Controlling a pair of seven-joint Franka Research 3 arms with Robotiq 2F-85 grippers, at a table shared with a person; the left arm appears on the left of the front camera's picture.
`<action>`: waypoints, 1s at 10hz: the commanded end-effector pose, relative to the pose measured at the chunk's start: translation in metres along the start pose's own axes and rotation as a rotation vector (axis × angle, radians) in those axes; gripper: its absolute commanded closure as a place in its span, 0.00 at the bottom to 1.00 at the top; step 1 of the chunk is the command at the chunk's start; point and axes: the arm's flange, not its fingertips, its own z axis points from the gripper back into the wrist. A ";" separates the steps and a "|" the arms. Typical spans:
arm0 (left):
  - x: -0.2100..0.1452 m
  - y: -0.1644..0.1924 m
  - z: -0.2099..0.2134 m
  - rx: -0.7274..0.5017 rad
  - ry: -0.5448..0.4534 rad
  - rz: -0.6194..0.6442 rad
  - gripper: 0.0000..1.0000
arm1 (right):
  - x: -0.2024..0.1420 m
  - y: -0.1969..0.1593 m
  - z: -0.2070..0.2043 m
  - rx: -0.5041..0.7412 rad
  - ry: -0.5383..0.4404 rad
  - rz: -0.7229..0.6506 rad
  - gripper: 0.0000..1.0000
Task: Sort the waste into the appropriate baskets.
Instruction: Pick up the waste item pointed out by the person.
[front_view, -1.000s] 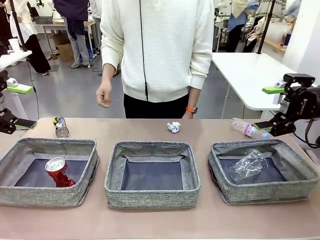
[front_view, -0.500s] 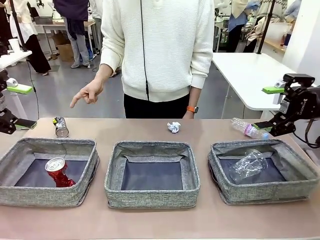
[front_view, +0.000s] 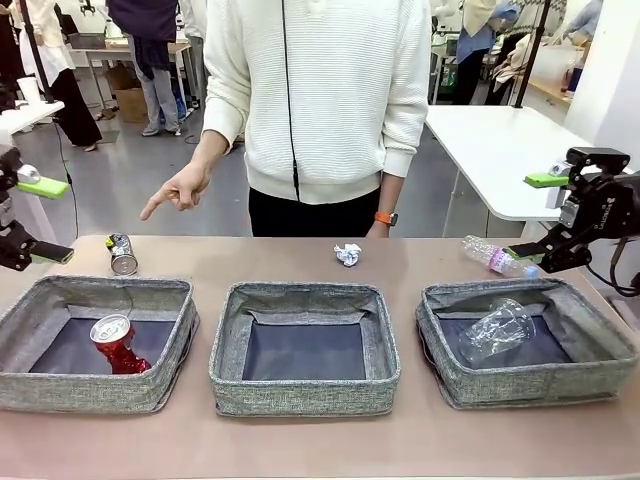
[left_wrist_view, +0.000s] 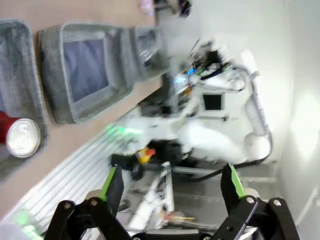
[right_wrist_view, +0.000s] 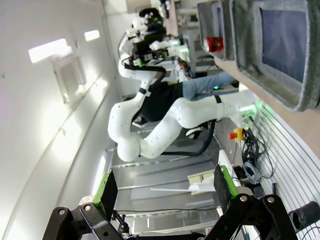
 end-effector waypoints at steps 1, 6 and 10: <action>0.075 0.009 0.003 0.338 0.111 -0.033 0.00 | -0.001 -0.001 0.000 0.000 0.011 0.013 0.00; 0.166 0.057 0.030 0.964 -0.090 0.487 0.00 | -0.001 -0.001 0.000 0.000 0.011 0.013 0.00; 0.176 0.072 0.039 0.927 -0.164 0.346 0.00 | -0.001 -0.001 0.000 0.000 0.011 0.013 0.00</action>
